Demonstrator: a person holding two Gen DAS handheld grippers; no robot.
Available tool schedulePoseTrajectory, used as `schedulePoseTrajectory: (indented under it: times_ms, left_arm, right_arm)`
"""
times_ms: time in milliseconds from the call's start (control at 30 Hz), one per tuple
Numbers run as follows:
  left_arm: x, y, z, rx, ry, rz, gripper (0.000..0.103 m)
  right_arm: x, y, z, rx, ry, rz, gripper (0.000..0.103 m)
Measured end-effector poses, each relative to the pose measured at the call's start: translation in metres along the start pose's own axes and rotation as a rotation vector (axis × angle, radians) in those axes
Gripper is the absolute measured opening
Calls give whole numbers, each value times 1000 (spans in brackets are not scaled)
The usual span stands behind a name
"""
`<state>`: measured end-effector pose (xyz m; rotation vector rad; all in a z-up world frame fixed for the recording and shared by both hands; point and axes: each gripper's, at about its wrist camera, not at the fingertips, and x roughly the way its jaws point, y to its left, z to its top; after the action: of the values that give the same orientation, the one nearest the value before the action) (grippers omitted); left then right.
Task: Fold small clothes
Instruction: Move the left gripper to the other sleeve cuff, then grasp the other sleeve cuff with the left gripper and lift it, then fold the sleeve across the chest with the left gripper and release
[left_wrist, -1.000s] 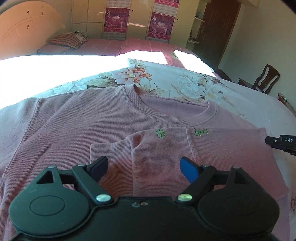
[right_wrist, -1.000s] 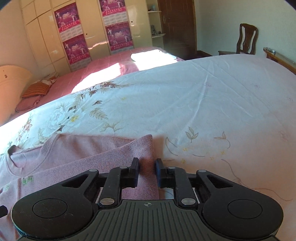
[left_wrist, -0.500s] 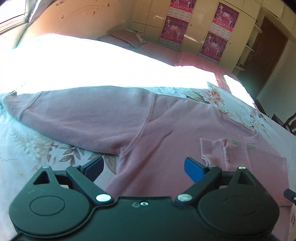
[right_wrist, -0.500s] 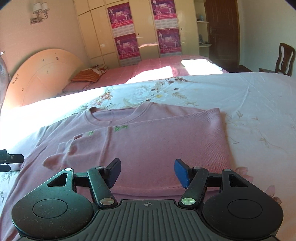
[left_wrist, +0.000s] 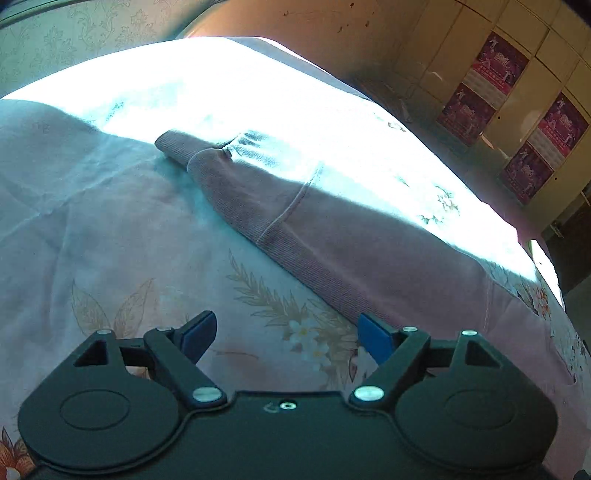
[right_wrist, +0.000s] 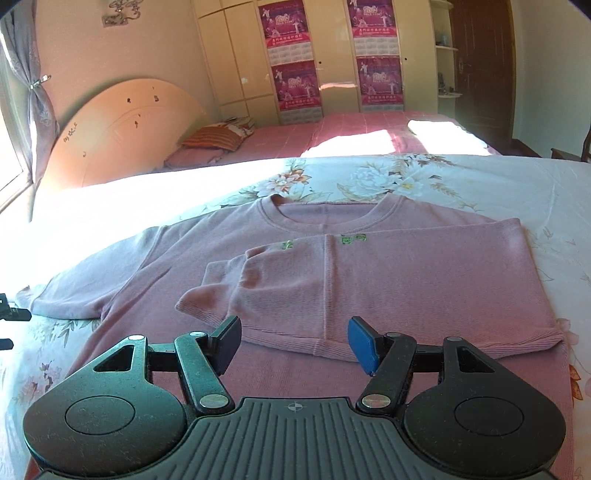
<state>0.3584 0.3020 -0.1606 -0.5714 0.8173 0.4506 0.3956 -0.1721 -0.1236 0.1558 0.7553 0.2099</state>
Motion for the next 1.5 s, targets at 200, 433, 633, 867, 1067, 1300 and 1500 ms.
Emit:
schedulePoseTrajectory:
  times_ms: [200,433,633,867,1067,1300,1500]
  left_arm:
    - [41,35,37,-162,7,-60,86]
    - [70,33,65,-172,-74,-69,61]
    - [72,39,67,-229,-99,-50,7]
    - [18,-22,67,-2,-185,-186,5]
    - [-34,-134,27,293,-173,-410,5]
    - [-60,-268,-77,571,-91,-687,5]
    - [-20,-332,-178,757,81,-750,6]
  right_arm:
    - [23,24,4,-19,18,-12,63]
    - [51,29,10,-33,36,-73,63]
    - [74,24,17,-37,37,-107,63]
    - [116,23,12,-71,144,-139,63]
    - [92,1,19,26,77,-72,63]
    - [32,-35,19,83,-8,-84,63]
    - [-10,-81,2,128,-22,-155,63]
